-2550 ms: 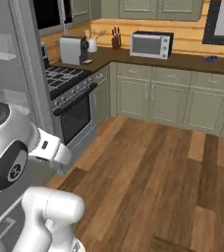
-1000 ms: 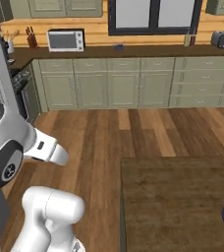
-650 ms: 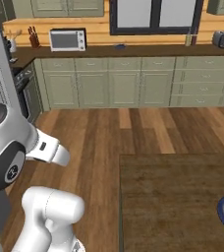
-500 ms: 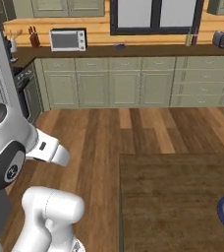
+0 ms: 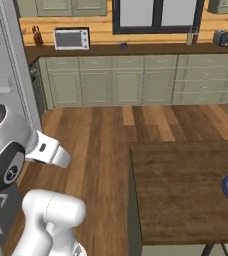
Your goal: Take the strawberry from the fridge and place it on top of the pancake, located on the dining counter.
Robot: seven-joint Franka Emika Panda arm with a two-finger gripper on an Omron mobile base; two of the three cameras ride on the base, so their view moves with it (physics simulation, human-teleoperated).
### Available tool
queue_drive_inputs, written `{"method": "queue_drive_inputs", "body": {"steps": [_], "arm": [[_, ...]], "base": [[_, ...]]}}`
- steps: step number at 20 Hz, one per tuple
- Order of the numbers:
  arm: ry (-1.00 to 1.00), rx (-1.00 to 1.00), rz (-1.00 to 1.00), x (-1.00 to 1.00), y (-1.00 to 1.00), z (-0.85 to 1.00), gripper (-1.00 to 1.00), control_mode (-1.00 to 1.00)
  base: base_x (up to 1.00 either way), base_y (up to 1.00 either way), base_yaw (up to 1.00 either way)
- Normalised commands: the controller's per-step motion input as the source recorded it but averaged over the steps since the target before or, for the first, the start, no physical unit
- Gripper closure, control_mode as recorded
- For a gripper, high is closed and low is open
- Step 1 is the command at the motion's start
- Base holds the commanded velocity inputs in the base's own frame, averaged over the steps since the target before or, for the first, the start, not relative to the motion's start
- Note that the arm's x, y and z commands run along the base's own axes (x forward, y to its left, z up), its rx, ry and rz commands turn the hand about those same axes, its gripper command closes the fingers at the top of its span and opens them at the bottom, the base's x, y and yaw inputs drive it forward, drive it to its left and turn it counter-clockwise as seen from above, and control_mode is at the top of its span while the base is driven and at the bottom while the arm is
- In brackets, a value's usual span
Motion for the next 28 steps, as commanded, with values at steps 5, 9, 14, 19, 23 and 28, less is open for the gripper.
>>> {"method": "queue_drive_inputs", "body": {"steps": [5,9,14,19,23,28], "arm": [[0.00,0.00,0.00,0.00,0.00,0.00,1.00,1.00],[0.00,0.00,0.00,0.00,0.00,0.00,1.00,1.00],[0.00,0.00,0.00,0.00,0.00,0.00,1.00,1.00],[0.00,0.00,0.00,0.00,0.00,0.00,1.00,1.00],[0.00,0.00,0.00,0.00,0.00,0.00,1.00,1.00],[0.00,0.00,0.00,0.00,0.00,0.00,1.00,1.00]], "base": [[-1.00,-0.61,0.00],[-0.96,-0.80,0.00],[-0.17,-1.00,-0.04],[0.04,-1.00,-0.08],[0.65,-0.27,-0.22],[0.78,-0.03,-0.31]]}}
